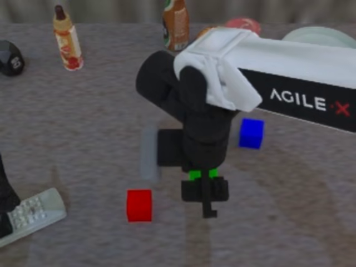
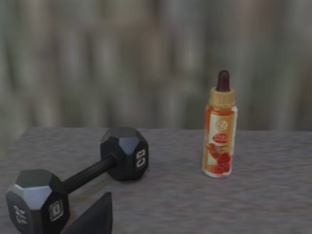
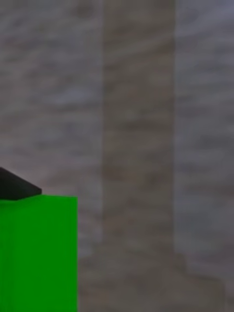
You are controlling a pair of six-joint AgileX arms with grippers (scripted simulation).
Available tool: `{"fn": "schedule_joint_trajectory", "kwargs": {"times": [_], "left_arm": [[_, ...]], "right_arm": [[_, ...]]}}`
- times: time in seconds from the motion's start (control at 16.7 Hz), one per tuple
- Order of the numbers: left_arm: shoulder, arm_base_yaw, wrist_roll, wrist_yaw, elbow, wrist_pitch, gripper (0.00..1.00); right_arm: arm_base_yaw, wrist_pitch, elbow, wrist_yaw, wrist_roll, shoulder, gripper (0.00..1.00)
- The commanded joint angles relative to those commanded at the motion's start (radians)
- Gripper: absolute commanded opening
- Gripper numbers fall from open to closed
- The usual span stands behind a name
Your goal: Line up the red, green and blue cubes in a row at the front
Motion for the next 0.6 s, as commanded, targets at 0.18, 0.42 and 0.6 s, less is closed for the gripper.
{"fn": "schedule_joint_trajectory", "kwargs": {"times": [0.18,0.42,0.6], "left_arm": [[0.000,0.000,0.000,0.000,0.000,0.000,1.00],[0.000,0.000,0.000,0.000,0.000,0.000,1.00],[0.000,0.000,0.000,0.000,0.000,0.000,1.00]], "right_arm": [[0.000,0.000,0.000,0.000,0.000,0.000,0.00],[-0.004,0.041,-0.030,0.000,0.002,0.014,0.00],[-0.003,0.145,-0.104,0.000,0.002,0.041,0.00]]}}
